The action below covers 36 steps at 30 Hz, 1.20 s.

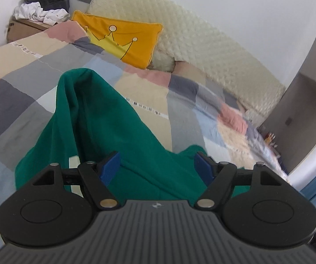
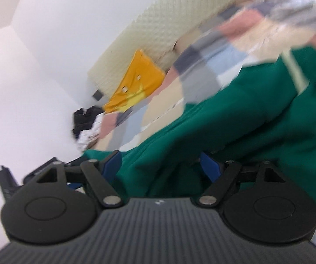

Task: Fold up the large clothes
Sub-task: 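Raise the hoodie high with both grippers and shake it out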

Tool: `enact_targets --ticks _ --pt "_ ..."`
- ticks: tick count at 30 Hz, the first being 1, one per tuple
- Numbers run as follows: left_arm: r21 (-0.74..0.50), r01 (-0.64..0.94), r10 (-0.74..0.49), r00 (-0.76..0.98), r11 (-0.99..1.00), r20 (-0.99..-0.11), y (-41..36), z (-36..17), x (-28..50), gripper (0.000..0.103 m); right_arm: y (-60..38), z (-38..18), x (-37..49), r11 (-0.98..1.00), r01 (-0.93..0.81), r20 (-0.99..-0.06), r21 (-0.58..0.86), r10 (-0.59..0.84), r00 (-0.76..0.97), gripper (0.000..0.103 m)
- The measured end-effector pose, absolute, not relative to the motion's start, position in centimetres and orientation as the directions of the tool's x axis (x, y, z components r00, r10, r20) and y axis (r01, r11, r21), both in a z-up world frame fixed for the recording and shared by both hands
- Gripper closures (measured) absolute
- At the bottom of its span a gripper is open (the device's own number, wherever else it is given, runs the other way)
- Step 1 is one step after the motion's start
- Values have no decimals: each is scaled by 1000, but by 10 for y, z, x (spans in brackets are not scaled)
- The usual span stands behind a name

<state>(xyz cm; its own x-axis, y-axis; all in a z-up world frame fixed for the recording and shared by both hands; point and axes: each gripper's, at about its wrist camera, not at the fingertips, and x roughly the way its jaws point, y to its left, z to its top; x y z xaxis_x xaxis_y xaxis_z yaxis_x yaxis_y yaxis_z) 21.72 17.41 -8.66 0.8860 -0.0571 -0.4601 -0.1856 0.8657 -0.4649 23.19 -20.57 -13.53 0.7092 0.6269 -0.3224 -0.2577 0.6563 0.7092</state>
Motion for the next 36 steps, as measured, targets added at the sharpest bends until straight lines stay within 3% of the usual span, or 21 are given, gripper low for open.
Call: enact_targets --ticks 6,9,10,11,13,22,29,36 --pt "-538 -203 -51 906 818 -419 202 -103 228 25 -173 -148 257 572 -316 -287 757 725 626 27" --pt "-605 -214 -69 910 767 -409 219 -115 233 25 -162 -146 257 615 -358 -307 702 716 627 49" --pt "-623 -211 -81 910 753 -406 223 -118 235 25 -161 -147 258 635 -356 -325 685 704 631 66" --pt "-635 -203 -94 911 746 -401 225 -121 236 25 -161 -148 260 650 -346 -348 677 696 628 75" --pt "-645 -198 -101 912 738 -397 227 -125 237 25 -167 -152 261 648 -323 -360 689 693 625 81" --pt "-701 -156 -171 912 696 -373 226 -132 226 25 -196 -134 237 703 -307 -330 641 614 717 84" --pt "-703 -161 -242 866 693 -437 208 -149 220 25 -229 -129 226 714 -234 -310 660 542 781 85" --pt "-813 -64 -381 860 579 -339 203 -165 220 26 -228 -135 235 727 -214 -338 653 532 776 85"
